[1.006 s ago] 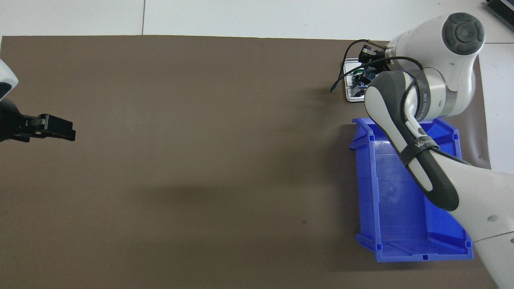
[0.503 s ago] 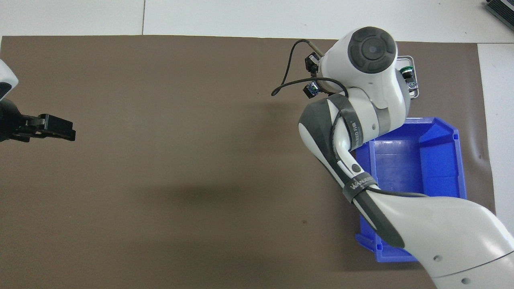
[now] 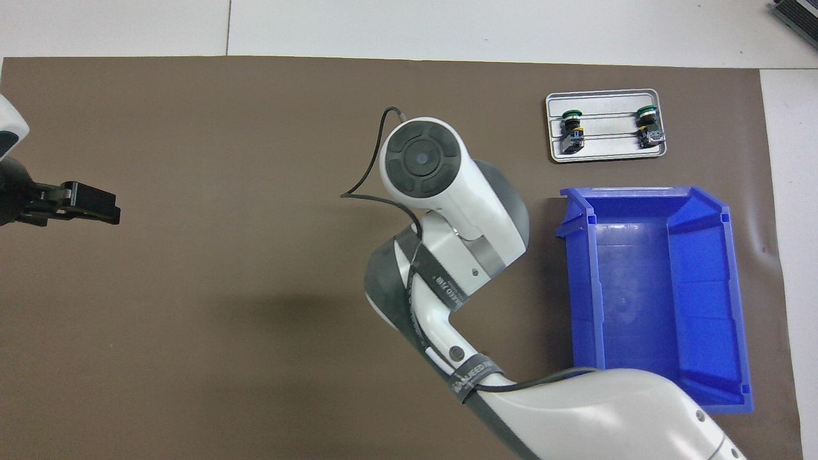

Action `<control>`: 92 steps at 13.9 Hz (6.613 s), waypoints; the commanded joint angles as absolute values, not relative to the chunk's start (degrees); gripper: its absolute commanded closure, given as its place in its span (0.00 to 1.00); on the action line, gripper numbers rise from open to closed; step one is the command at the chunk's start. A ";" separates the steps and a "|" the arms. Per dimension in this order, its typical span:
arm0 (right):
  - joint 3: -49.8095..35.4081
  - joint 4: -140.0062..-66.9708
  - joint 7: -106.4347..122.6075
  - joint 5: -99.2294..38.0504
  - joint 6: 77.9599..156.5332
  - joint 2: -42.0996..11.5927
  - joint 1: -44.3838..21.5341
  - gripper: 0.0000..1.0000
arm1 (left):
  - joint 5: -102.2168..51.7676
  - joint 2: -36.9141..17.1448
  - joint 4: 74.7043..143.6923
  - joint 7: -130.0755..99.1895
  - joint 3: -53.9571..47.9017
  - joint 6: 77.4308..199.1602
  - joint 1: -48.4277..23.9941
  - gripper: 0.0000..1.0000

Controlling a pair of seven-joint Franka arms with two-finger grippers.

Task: Place and press button with both arms
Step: 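Carry the part with the right gripper to the table center and release, then withdraw the right gripper back beside the blue bin, then reach the left gripper toward the black-green part on the table, then close the left gripper around the black-green part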

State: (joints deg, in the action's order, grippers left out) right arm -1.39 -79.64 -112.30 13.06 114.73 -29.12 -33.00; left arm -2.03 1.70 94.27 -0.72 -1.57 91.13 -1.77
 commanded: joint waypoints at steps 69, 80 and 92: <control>-1.32 -92.37 -2.02 1.14 91.58 1.58 2.29 0.00 | -3.08 5.72 113.98 59.33 -2.64 108.98 -19.23 0.00; -1.49 -94.75 -4.74 -1.92 91.40 2.90 2.63 0.00 | -3.43 -4.11 119.79 50.98 -2.64 130.07 -28.21 0.00; -2.11 -94.92 -5.62 1.23 93.43 2.81 2.02 0.00 | -1.24 -15.03 118.21 45.18 -2.29 140.00 -32.17 0.00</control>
